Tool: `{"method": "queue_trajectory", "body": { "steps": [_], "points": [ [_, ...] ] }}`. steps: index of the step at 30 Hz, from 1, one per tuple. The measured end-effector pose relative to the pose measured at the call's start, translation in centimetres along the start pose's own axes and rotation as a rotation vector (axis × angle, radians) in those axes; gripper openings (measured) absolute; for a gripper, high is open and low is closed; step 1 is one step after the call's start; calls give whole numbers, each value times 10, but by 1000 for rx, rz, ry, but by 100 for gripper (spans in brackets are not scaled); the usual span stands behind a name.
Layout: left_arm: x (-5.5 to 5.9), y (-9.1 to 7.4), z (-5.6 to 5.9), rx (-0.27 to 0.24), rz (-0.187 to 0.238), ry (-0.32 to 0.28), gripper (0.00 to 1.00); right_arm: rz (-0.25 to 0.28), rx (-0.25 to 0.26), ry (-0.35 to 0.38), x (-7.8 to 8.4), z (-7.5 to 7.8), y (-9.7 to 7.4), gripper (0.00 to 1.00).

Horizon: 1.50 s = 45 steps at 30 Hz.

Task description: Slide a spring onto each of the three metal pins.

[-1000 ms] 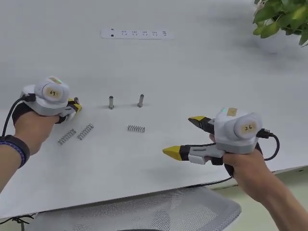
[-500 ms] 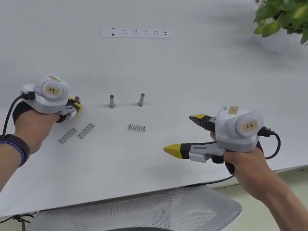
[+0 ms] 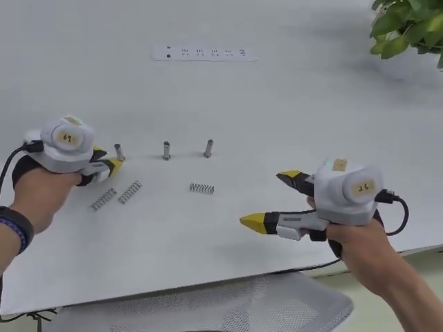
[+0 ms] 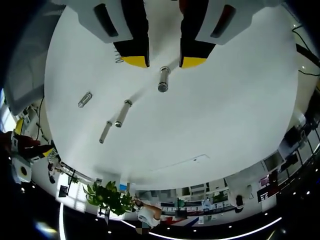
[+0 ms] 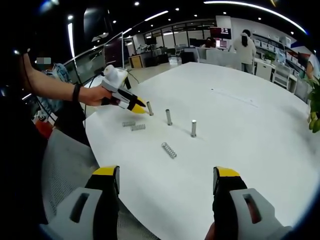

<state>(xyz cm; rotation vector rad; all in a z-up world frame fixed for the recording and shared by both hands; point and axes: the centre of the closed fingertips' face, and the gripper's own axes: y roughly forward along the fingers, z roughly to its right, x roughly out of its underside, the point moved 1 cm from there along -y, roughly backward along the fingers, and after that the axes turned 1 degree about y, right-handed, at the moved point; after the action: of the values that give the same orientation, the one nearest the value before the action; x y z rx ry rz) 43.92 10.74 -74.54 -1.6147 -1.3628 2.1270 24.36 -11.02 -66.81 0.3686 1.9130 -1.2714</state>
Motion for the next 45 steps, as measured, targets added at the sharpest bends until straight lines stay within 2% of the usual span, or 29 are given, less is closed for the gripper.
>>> {"method": "queue_trajectory", "body": {
  "steps": [11, 35, 37, 45],
  "points": [
    [1, -26, -4, -12, 25, 0, 24, 9, -7, -4, -3, -1, 3, 76],
    [-7, -90, -12, -58, 119, -28, 36, 6, -22, -13, -1, -3, 6, 76],
    [-5, -95, -13, -57, 125, -52, 37, 6, -22, -13, -2, -3, 7, 76],
    [8, -114, -11, -72, 126, -60, 43, 6, -24, -15, -3, -4, 8, 76]
  ]
}}
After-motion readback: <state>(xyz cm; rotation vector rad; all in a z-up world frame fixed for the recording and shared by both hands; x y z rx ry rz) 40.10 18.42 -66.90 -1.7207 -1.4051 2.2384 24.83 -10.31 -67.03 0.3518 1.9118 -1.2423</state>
